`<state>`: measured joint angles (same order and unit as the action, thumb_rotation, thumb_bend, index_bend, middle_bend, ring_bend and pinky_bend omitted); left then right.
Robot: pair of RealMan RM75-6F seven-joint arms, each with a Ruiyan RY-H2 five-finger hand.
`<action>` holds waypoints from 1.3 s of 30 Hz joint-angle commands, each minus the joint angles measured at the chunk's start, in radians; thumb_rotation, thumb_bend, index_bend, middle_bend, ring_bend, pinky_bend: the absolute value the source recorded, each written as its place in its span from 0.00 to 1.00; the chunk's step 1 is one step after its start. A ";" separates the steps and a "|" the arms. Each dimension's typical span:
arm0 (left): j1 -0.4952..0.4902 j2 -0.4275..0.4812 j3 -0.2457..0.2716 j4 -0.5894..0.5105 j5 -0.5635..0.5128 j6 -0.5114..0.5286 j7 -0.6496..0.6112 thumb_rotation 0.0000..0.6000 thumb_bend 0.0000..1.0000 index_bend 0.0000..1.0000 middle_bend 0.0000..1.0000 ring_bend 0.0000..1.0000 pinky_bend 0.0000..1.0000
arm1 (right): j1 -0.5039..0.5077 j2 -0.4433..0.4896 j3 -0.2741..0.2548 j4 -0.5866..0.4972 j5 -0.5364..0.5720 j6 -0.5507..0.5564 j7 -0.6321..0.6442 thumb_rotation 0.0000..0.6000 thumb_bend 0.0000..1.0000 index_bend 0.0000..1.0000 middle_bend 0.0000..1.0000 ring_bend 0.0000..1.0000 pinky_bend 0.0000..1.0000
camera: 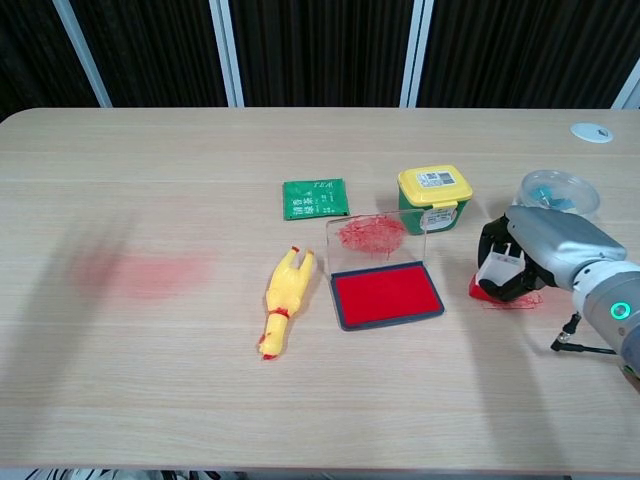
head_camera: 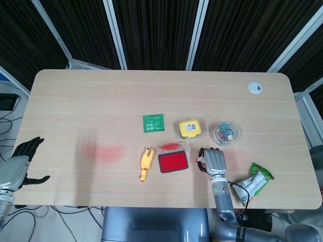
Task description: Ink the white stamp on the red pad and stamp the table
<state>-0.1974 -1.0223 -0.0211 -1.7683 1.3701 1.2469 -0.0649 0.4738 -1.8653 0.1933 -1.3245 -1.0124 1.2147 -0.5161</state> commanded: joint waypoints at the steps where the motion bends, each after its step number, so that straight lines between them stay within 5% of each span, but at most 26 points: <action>1: 0.000 0.000 0.000 0.000 0.000 0.000 0.000 1.00 0.00 0.00 0.00 0.00 0.00 | -0.001 0.002 0.001 -0.004 0.005 -0.002 -0.008 1.00 0.43 0.72 0.55 0.42 0.39; 39: -0.001 0.001 -0.002 0.000 -0.005 -0.003 0.001 1.00 0.00 0.00 0.00 0.00 0.00 | 0.006 0.001 0.008 -0.025 0.041 -0.011 -0.075 1.00 0.39 0.59 0.45 0.34 0.33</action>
<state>-0.1981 -1.0215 -0.0236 -1.7678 1.3652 1.2435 -0.0634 0.4794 -1.8639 0.2015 -1.3491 -0.9716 1.2032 -0.5911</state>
